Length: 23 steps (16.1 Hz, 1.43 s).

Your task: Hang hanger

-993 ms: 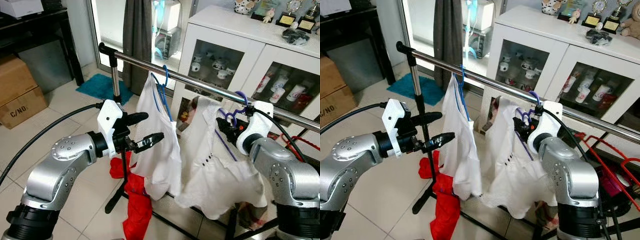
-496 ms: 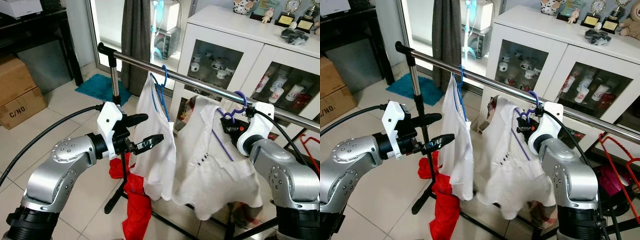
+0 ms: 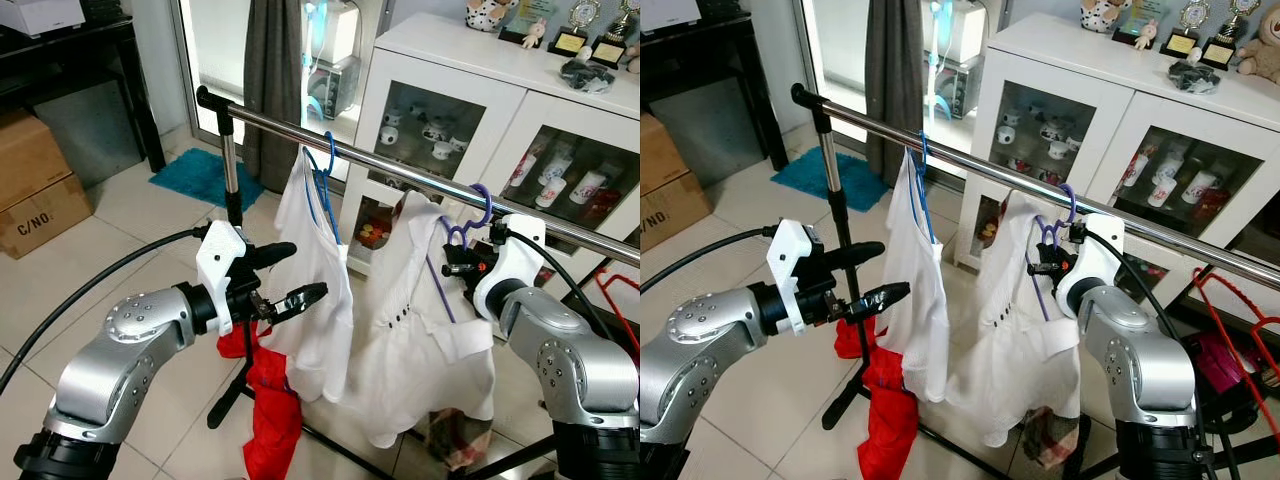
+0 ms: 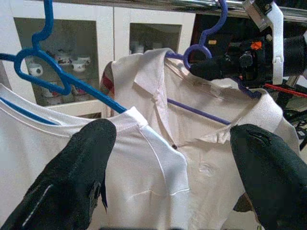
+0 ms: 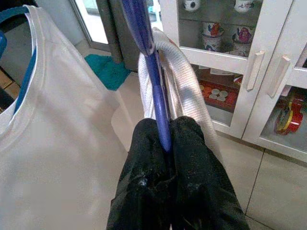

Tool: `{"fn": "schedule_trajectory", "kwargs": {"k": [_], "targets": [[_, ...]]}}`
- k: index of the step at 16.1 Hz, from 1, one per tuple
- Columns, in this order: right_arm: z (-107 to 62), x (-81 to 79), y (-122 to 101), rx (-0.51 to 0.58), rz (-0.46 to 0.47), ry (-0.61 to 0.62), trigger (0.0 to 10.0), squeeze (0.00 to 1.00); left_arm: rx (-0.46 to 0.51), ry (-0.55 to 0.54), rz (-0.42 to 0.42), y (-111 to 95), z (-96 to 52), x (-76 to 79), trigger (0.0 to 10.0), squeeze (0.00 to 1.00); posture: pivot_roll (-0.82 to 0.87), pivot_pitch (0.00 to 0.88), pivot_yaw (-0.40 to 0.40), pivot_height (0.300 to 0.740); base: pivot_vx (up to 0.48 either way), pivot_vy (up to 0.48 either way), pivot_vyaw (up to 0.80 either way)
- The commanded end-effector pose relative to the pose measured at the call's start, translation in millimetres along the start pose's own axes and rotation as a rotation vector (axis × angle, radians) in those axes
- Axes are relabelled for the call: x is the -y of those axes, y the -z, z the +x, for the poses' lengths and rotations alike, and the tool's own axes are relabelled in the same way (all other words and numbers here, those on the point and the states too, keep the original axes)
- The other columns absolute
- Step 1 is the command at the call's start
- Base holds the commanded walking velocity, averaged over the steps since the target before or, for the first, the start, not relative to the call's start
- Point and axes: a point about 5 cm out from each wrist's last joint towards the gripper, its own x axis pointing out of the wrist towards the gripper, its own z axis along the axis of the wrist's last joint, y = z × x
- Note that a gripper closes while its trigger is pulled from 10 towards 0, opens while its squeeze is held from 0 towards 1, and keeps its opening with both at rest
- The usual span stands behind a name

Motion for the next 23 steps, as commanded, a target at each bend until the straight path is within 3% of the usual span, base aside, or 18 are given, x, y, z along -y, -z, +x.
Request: {"fn": "schedule_trajectory", "kwargs": {"k": [1, 14, 18, 20, 21, 23], "targets": [[-2.8, 3.5, -2, 0.007, -0.003, 0.013, 0.0, 0.0, 0.009, 0.02, 0.036, -8, 4.6, 1.0, 10.0, 0.0, -0.03, 0.0, -0.109, 0.74, 0.0, 0.0, 0.0], [-1.6, 0.1, -10, 0.043, 0.007, -0.001, 0.0, 0.0, 0.023, 0.012, 0.037, -14, 4.9, -3.4, 10.0, 0.0, -0.03, 0.0, -0.117, 0.74, 0.0, 0.0, 0.0], [-3.5, -4.5, -26, 0.129, -0.01, -0.053, 0.0, 0.0, 0.038, -0.011, 0.057, -21, 6.3, -10.6, 10.0, 0.0, -0.03, 0.0, -0.112, 0.74, 0.0, 0.0, 0.0], [-9.3, -5.7, -35, 0.188, -0.02, -0.092, 0.0, 0.0, 0.06, -0.081, 0.064, -23, 7.7, -15.5, 10.0, 0.0, -0.03, 0.0, -0.111, 0.74, 0.0, 0.0, 0.0], [-15.6, -6.5, -41, 0.218, -0.04, -0.119, 0.0, 0.0, 0.052, -0.194, 0.072, -20, 8.0, -23.4, 10.0, 0.0, -0.03, 0.0, -0.105, 0.74, 0.0, 0.0, 0.0], [-25.2, -5.0, -40, 0.209, -0.074, -0.127, 0.0, 0.0, 0.039, -0.304, 0.074, -15, 4.3, -29.1, 10.0, 0.0, -0.04, 0.0, -0.1, 0.74, 0.0, 0.0, 0.0]]}}
